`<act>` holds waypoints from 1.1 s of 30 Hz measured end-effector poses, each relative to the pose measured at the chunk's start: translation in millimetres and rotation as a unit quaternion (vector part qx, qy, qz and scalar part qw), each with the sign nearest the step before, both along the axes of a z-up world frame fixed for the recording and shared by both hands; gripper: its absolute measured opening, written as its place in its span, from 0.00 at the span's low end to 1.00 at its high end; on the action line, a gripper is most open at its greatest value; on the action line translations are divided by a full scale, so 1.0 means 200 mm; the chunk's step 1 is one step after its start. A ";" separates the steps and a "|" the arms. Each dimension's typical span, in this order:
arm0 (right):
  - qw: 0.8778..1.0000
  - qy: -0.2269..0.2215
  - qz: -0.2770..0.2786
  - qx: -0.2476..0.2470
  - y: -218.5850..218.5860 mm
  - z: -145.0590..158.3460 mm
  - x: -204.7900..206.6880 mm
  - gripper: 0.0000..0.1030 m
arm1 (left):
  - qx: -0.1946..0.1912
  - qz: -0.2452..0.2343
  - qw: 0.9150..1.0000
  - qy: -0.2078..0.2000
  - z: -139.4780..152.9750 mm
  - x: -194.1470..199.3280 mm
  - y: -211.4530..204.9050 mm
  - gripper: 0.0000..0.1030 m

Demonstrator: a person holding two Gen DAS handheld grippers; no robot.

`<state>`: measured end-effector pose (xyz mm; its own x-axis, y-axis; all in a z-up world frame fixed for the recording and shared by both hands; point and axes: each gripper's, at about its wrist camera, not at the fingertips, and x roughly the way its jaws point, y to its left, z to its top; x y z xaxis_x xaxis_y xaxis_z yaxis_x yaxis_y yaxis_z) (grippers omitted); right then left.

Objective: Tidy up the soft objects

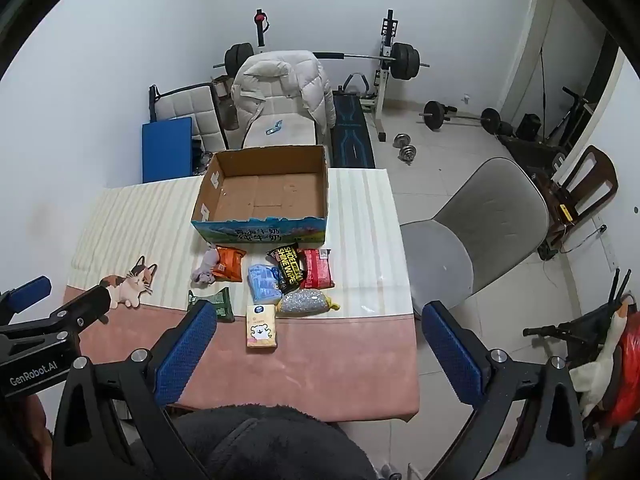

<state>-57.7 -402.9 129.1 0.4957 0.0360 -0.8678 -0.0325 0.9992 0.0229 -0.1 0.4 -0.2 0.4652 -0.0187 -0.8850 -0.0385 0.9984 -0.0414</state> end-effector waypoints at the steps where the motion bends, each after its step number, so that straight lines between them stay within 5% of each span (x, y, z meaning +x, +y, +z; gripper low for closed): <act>1: 1.000 -0.001 0.000 -0.001 0.00 0.00 0.00 1.00 | 0.002 0.000 1.000 0.001 0.00 0.00 0.00 1.00; 33: 1.000 0.001 -0.016 -0.005 -0.04 0.00 0.01 1.00 | 0.007 0.003 1.000 0.001 0.00 0.00 -0.04 1.00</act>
